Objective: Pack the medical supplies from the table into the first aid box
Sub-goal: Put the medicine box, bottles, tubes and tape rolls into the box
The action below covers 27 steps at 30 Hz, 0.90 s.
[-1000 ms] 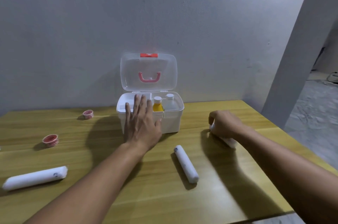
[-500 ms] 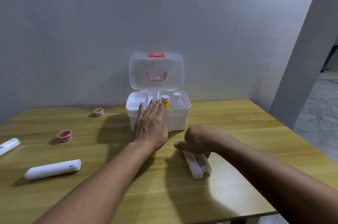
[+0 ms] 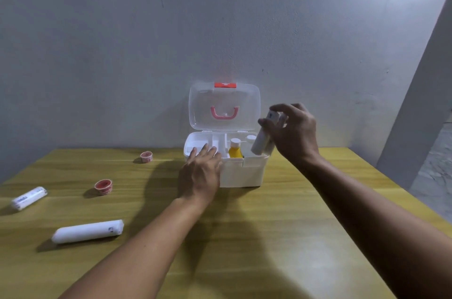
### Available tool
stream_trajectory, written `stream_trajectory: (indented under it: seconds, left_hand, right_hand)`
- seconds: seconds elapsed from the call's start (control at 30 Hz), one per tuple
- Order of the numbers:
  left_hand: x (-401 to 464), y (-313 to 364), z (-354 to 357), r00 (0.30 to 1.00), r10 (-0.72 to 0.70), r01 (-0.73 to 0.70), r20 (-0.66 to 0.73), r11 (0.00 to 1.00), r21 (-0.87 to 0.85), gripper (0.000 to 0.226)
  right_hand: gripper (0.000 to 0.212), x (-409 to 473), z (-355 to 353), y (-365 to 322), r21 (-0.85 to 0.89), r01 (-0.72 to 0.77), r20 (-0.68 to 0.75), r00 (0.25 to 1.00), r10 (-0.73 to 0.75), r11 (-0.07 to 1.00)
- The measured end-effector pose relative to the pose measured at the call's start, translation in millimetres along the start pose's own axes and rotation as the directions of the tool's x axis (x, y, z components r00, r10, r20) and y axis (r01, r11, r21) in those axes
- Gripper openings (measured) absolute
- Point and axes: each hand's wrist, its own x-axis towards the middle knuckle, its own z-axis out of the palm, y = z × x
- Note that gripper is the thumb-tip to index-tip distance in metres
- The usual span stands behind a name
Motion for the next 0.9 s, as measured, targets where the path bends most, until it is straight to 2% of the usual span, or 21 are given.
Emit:
stream_trajectory:
  seconds: [0.1,0.3,0.57,0.7,0.9]
  left_hand:
    - [2.2,0.3,-0.3,0.999,0.026,-0.025,-0.032,0.999,0.026,0.01]
    - [2.2,0.2,-2.0,0.998,0.017,-0.016,-0.056,1.0,0.013,0.013]
    - [0.5,2.1,-4.7,0.994,0.037,-0.036,-0.1,0.999,0.016,0.017]
    - [0.0,2.3,-4.3,0.995,0.027,-0.027,-0.096,1.0,0.006,0.017]
    - [0.1,0.3,-1.4,0.998,0.022,-0.02,-0.064,1.0,0.024,0.017]
  right_hand:
    - [0.035,3.6,18.3,3.5,-0.076,0.055,-0.005,0.998,-0.055,0.996]
    - [0.036,-19.2,44.9,21.2,-0.255,0.18,0.193,0.972,-0.133,0.95]
    - [0.025,-33.7,43.7,26.5,-0.28,0.177,0.265,0.959,-0.101,0.943]
    - [0.029,-40.2,40.6,30.7,-0.27,0.192,0.328,0.94,-0.097,0.944]
    - [0.037,-49.3,38.3,37.7,-0.389,0.295,0.382,0.914,-0.139,0.873]
